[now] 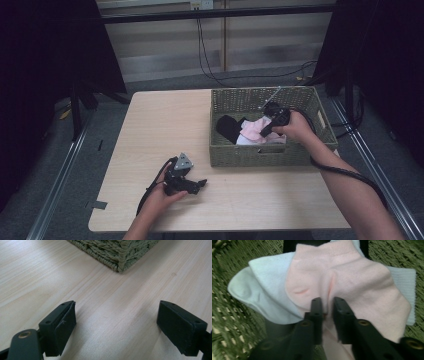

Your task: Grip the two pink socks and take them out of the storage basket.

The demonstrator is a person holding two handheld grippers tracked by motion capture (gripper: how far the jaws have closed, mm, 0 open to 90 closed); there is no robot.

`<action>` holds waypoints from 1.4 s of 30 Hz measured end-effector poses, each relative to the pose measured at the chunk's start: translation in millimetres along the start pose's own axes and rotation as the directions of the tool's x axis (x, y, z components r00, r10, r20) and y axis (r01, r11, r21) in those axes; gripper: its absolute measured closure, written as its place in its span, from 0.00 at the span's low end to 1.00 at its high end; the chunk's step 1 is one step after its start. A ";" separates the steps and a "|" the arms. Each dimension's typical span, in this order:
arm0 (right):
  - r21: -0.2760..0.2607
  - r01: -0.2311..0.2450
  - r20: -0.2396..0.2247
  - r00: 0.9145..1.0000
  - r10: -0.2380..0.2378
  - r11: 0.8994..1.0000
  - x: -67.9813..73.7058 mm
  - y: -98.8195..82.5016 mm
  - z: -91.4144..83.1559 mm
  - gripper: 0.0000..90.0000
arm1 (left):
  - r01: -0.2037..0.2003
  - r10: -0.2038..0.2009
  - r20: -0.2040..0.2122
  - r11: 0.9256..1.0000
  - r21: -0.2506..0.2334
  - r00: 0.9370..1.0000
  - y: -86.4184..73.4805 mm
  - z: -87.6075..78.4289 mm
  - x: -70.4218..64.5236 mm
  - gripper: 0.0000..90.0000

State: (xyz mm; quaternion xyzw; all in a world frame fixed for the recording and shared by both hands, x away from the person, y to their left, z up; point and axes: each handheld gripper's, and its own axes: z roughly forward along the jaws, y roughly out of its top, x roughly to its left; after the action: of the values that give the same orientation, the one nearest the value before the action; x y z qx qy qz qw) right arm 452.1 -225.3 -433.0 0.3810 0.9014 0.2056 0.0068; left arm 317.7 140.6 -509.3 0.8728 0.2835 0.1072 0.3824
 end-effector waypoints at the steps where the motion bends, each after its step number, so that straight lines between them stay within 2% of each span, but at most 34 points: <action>1: -0.002 -0.009 -0.011 1.000 0.009 1.000 -1.3 -0.4 -5.1 0.97 | -0.004 0.004 -0.003 1.000 0.003 1.000 0.1 -0.2 0.2 0.17; 12: 0.003 -0.010 -0.017 1.000 0.010 1.000 -2.3 0.0 -23.6 0.98 | -0.001 0.001 -0.001 1.000 0.001 1.000 0.1 -0.1 0.0 0.17; 13: -0.009 -0.013 -0.011 1.000 0.013 1.000 -1.8 1.2 -32.0 0.99 | 0.000 0.000 -0.001 1.000 0.001 1.000 0.1 -0.1 -0.1 0.17; 14: -0.009 -0.013 -0.011 1.000 0.013 1.000 -1.8 1.2 -32.0 0.99 | -0.007 0.007 -0.005 1.000 0.003 1.000 0.2 -0.3 0.3 0.17; 15: -0.014 -0.010 -0.008 1.000 0.010 1.000 -1.6 2.9 -42.5 0.99 | -0.006 0.006 -0.004 1.000 0.002 1.000 0.2 -0.2 0.2 0.17; 19: -0.021 -0.009 -0.006 1.000 0.009 1.000 -2.1 4.2 -55.3 0.99 | -0.005 0.005 -0.005 1.000 0.003 1.000 0.2 -0.3 0.2 0.17; 20: -0.033 -0.012 -0.009 1.000 0.012 0.999 -2.8 4.5 -65.2 0.99 | -0.005 0.005 -0.005 1.000 0.003 1.000 0.2 -0.3 0.2 0.17; 22: -0.037 -0.013 -0.007 1.000 0.013 0.999 -3.1 4.5 -68.3 0.99 | -0.004 0.004 -0.004 1.000 0.003 1.000 0.2 -0.3 0.1 0.17; 24: -0.049 -0.011 -0.001 1.000 0.011 0.999 -3.7 4.5 -80.3 0.99 | -0.003 0.003 -0.004 1.000 0.003 1.000 0.2 -0.3 0.1 0.17; 26: -0.053 -0.014 -0.003 1.000 0.014 0.998 -3.4 4.6 -84.2 0.99 | -0.005 0.005 -0.005 1.000 0.003 1.000 0.2 -0.3 0.1 0.17; 27: -0.060 -0.013 -0.005 1.000 0.013 0.998 -3.6 5.0 -92.7 0.99 | -0.004 0.004 -0.004 1.000 0.003 1.000 0.2 -0.3 0.1 0.17; 33: -0.076 -0.003 -0.010 1.000 0.003 0.997 -1.3 5.9 -111.7 0.99 | -0.005 0.005 -0.004 1.000 0.005 1.000 0.3 -0.4 0.2 0.17; 38: -0.118 0.001 -0.018 1.000 -0.004 0.993 0.9 4.4 -133.6 0.99 | -0.005 0.005 -0.003 1.000 0.006 1.000 0.3 -0.5 0.2 0.17; 42: -0.131 0.014 -0.015 1.000 -0.016 0.991 3.9 5.0 -142.0 0.99 | -0.005 0.005 -0.004 1.000 0.006 1.000 0.3 -0.5 0.2 0.17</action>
State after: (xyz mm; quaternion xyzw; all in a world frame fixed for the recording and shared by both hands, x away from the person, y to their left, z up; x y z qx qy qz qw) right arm 428.7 -271.3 -300.6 0.3712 0.8888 0.2674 0.0263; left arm 317.7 140.8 -508.7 0.8745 0.2824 0.1091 0.3789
